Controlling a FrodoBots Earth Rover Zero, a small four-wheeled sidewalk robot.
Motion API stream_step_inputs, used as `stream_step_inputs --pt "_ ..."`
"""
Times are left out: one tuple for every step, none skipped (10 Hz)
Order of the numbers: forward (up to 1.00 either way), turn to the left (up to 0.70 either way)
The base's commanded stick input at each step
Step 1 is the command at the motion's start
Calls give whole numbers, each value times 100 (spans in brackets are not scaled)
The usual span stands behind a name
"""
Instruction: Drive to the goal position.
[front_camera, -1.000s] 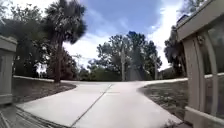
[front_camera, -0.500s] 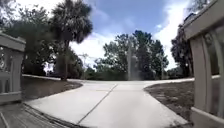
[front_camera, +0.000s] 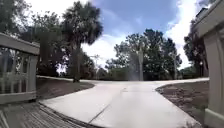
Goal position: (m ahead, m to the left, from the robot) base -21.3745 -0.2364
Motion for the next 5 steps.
stream_step_inputs --pt "0 45" --pt "0 45" --pt "0 45" --pt "0 45" --pt "0 45"
